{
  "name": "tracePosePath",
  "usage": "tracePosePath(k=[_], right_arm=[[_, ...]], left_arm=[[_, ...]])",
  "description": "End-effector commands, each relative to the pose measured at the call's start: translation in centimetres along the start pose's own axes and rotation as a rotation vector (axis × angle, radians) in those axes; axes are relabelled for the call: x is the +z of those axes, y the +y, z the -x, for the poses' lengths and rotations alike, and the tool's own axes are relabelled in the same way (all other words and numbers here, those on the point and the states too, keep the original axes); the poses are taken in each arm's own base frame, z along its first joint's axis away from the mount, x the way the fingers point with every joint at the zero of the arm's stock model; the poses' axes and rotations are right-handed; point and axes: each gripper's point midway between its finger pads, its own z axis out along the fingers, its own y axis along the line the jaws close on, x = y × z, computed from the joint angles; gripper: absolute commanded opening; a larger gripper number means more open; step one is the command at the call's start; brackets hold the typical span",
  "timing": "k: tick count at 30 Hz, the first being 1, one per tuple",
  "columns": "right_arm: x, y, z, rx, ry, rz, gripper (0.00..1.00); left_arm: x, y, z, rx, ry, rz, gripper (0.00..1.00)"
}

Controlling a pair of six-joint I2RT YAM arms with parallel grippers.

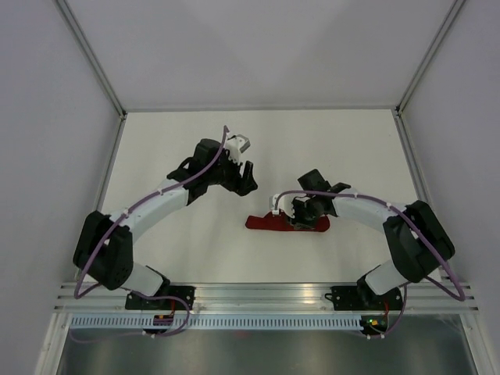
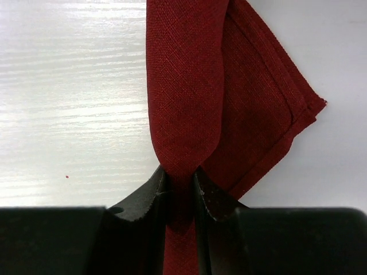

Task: Fold the napkin, place the utensils inside, and roll it up
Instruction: Roll the napkin with the utensil

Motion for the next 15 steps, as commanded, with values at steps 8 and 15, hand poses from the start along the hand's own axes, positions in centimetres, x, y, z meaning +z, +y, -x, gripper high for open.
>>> tracePosePath(k=[8, 15], right_arm=[[1.1, 2.9, -3.1, 0.232, 0.08, 0.472, 0.13], [2.0, 1.9, -3.7, 0.326, 0.095, 0.565, 0.13]], left_arm=[[-0.5, -3.8, -3.3, 0.258, -0.17, 0.154, 0.77], [1.9, -9.6, -6.0, 0.517, -0.207, 0.08, 0.82]])
